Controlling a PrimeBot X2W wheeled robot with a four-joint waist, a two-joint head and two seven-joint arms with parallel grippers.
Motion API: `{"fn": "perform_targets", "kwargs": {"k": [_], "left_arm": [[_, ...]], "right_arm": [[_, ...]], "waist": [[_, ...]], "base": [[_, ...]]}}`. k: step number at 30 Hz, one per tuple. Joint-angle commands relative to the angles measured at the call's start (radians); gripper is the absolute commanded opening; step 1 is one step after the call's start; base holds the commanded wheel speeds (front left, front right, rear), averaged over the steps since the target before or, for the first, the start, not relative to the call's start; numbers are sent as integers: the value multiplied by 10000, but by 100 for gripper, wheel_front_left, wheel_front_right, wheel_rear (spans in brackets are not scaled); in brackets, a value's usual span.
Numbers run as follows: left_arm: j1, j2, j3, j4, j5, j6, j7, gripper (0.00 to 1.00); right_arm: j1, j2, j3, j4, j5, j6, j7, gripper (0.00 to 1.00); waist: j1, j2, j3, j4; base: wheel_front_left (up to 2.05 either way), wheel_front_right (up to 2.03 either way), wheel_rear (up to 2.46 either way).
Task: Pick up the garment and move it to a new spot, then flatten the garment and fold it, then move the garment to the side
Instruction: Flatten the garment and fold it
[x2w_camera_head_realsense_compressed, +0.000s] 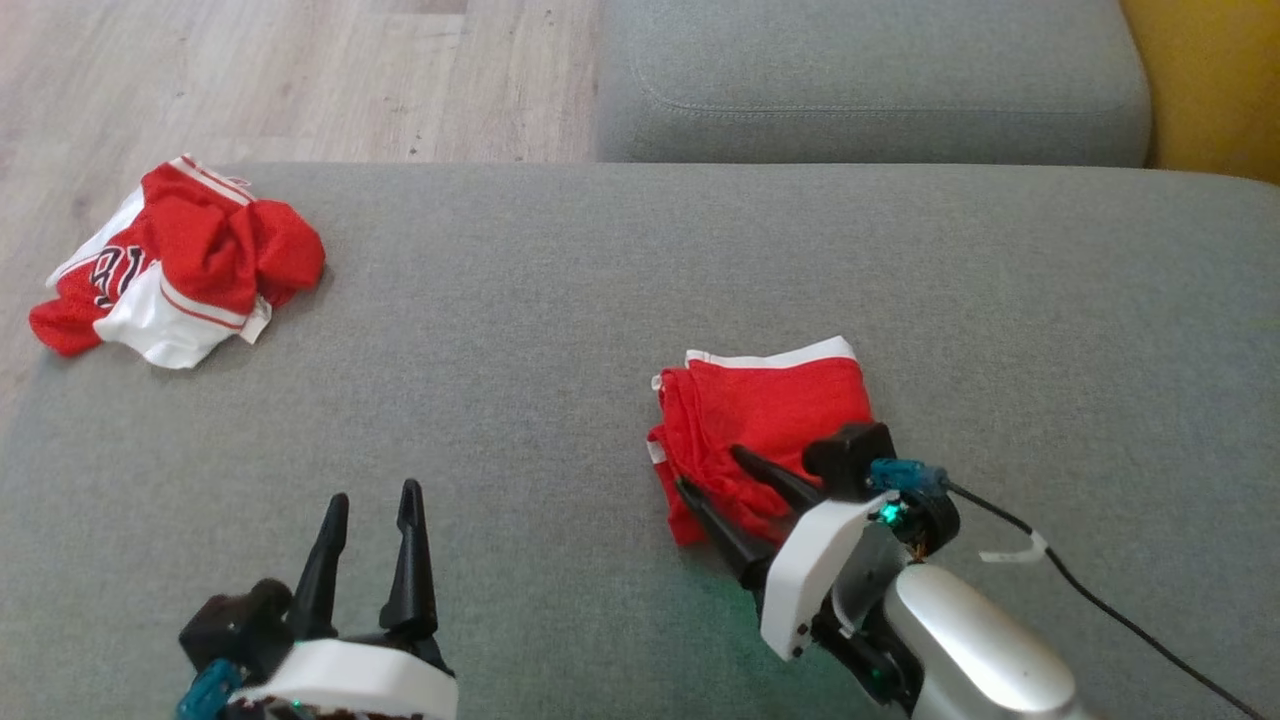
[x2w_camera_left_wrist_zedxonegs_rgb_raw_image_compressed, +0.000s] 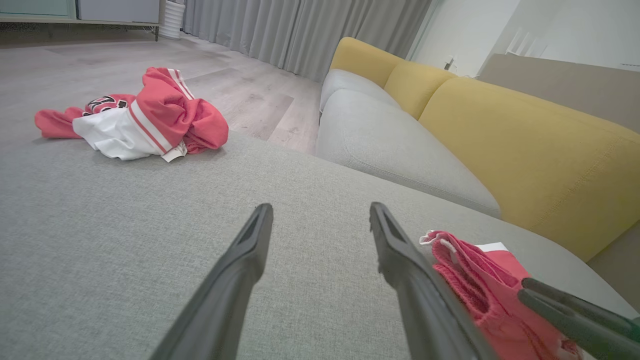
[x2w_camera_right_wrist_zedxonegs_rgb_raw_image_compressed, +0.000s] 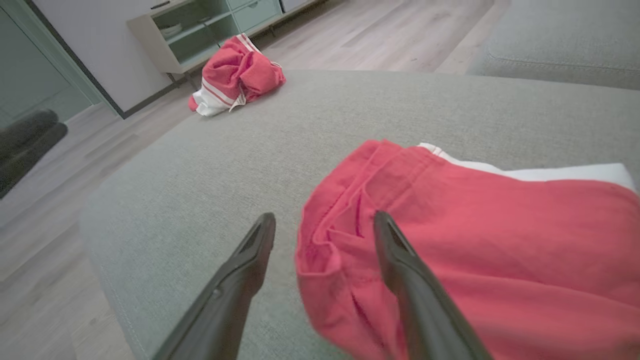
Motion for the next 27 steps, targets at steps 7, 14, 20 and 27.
{"fn": "perform_targets", "kwargs": {"k": [7, 14, 20, 27], "left_arm": [[-358, 6, 274, -204, 27, -26, -154, 100], [-399, -59, 228, -179, 70, -39, -167, 100], [-490, -107, 187, -116, 96, -110, -174, 100], [-694, -90, 225, -17, 103, -160, -144, 100]], "right_arm": [[445, -39, -888, -1583, -647, 73, -329, 100], [1147, -28, -2933, -2543, -1774, 73, -540, 100], [1377, 48, -3595, -2579, -2504, 73, -275, 61], [864, 20, -2721, -902, -2414, 73, -207, 0]], "waist": [[0, -1, 16, -151], [0, -1, 34, -298], [0, -1, 157, -276], [0, -1, 386, 145]], "base": [[0, 0, 0], [0, 0, 0], [0, 0, 0], [0, 0, 0]]}}
